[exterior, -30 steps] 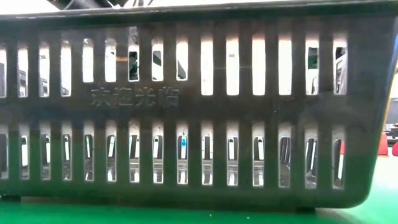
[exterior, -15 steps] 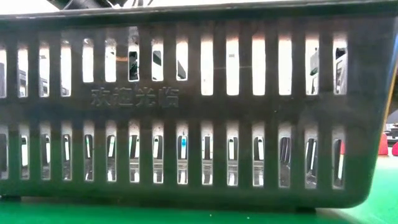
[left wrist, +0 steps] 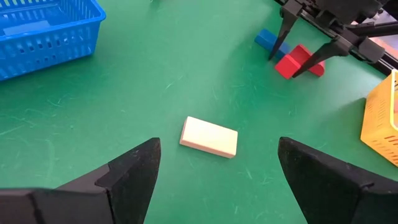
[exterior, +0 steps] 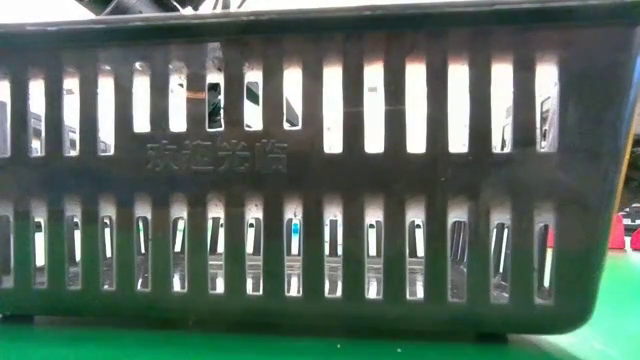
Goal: Sort & place blocks by color
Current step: Put the middle red wooden block into the black basket
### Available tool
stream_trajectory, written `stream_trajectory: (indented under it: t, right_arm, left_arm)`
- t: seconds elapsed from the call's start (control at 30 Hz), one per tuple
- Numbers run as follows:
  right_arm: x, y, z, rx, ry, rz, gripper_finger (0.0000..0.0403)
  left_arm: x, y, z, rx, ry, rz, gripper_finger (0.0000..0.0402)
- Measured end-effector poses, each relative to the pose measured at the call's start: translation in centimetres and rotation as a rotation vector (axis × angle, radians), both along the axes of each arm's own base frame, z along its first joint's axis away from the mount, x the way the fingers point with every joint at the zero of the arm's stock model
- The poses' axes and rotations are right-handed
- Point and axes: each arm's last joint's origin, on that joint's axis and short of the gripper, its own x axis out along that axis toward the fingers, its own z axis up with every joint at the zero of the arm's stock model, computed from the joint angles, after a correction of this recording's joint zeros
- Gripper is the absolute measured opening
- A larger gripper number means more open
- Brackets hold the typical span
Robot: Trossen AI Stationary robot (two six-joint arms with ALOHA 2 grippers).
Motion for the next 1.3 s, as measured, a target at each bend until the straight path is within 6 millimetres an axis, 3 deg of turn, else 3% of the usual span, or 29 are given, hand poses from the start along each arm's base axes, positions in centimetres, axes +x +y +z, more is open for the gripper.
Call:
stream_trajectory:
  t: [0.13,0.3,0.57,0.83,1.03,1.3]
  right_arm:
    - [0.2,0.1,0.1,0.009,-0.029,0.000,0.0190]
    - [0.5,0.2,0.3,0.022,-0.060,0.002,0.0114]
    - [1.7,0.5,1.4,0.076,-0.227,0.002,0.0113]
    - [4.1,0.7,5.1,0.139,-0.683,0.025,0.0113]
    - [4.9,-0.2,8.4,0.173,-1.022,-0.068,0.0116]
    - [4.9,-1.0,9.7,0.175,-1.162,-0.121,0.0115]
  left_arm:
    - [0.0,0.0,0.0,0.000,0.000,0.000,0.0326]
    - [0.0,0.0,0.0,0.000,0.000,0.000,0.0326]
    - [0.0,-0.2,0.0,-0.002,-0.001,-0.009,0.0326]
    - [0.6,-0.3,0.9,-0.018,-0.112,-0.015,0.0326]
    - [1.0,-1.3,2.0,0.144,-0.211,-0.144,0.0326]
    - [1.5,-2.0,4.4,0.390,-0.413,-0.251,0.0326]
